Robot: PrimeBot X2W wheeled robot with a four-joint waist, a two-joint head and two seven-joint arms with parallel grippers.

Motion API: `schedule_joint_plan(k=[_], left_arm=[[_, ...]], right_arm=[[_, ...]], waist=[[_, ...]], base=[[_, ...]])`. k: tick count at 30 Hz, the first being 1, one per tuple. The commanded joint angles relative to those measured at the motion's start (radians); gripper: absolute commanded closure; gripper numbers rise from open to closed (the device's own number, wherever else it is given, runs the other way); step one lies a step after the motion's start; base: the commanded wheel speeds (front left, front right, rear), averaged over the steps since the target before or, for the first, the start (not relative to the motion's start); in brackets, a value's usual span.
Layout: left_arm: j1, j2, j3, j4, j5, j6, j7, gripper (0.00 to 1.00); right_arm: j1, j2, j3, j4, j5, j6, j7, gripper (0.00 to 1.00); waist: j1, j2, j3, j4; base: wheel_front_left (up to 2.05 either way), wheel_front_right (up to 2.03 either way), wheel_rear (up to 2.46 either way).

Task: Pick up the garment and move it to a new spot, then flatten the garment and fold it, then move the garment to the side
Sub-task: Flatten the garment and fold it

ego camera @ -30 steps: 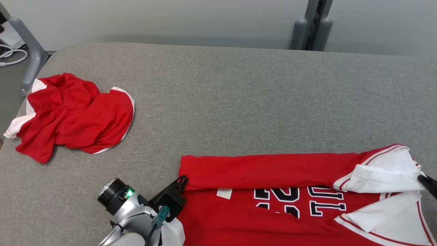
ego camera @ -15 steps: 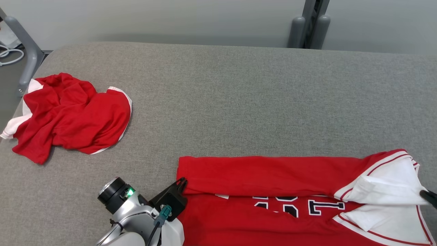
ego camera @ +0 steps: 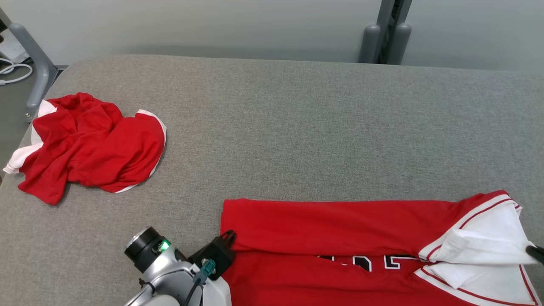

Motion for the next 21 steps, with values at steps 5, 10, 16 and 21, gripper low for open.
schedule_joint_plan(k=[5,10,16,21], left_arm=[[0.027,0.015,-0.012,-0.026,-0.036,-0.024,0.046,0.83],[0.026,0.023,-0.003,-0.039,-0.038,0.0,0.056,0.14],[0.023,0.04,0.022,-0.062,-0.037,0.04,0.043,0.0],[0.024,0.012,0.099,-0.089,-0.061,0.127,-0.035,0.0]], right_arm=[[0.002,0.032,-0.023,0.055,0.01,0.0,0.006,0.0],[0.007,0.042,-0.03,0.064,0.033,0.0,0.036,0.0],[-0.005,0.034,-0.067,0.088,0.009,0.0,0.002,0.0],[-0.044,0.083,-0.123,0.117,-0.089,0.0,-0.144,0.0]], waist=[[0.0,-0.0001,-0.002,0.001],[0.0,-0.0001,-0.007,-0.001],[0.0,-0.0001,-0.018,-0.008],[0.0,-0.0001,-0.023,-0.017]], base=[[0.0,0.0,0.0],[0.0,0.0,0.0],[0.0,0.0,0.0],[0.0,0.0,0.0]])
